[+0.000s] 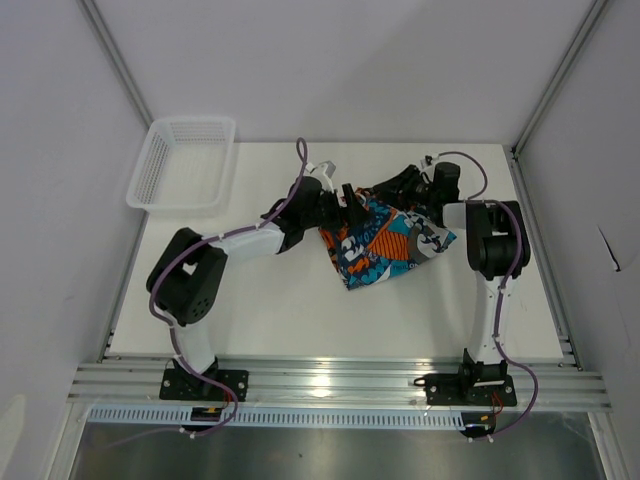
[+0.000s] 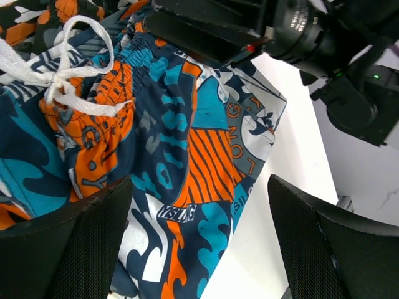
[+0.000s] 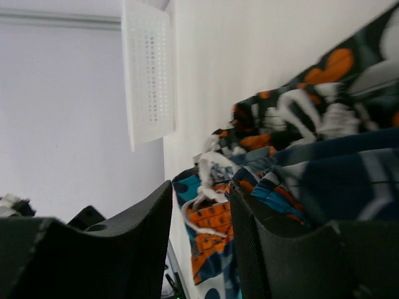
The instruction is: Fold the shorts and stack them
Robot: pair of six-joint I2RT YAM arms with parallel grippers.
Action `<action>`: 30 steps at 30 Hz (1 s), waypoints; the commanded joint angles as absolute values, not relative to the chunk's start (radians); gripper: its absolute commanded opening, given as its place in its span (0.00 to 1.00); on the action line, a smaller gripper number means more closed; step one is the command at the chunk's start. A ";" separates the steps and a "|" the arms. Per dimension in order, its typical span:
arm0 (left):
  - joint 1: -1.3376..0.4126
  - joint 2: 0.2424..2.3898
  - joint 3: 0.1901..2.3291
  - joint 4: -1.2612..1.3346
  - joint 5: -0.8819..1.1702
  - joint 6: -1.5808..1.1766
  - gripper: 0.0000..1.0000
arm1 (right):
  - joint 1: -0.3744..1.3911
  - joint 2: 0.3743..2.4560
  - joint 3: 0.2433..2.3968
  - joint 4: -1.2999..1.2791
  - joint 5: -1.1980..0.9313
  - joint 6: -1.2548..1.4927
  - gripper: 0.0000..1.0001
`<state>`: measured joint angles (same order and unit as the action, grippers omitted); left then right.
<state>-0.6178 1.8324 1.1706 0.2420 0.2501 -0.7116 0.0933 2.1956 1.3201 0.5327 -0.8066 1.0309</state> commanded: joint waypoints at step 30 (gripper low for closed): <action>-0.618 1.019 0.808 -0.218 -0.301 -0.526 0.99 | 0.115 1.369 1.020 0.117 -0.508 0.505 0.87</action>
<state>-0.6178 1.1130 0.8761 -0.1905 -0.2138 -0.5392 0.0978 1.4834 1.1267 0.1814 -0.6186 0.6163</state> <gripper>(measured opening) 0.990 0.868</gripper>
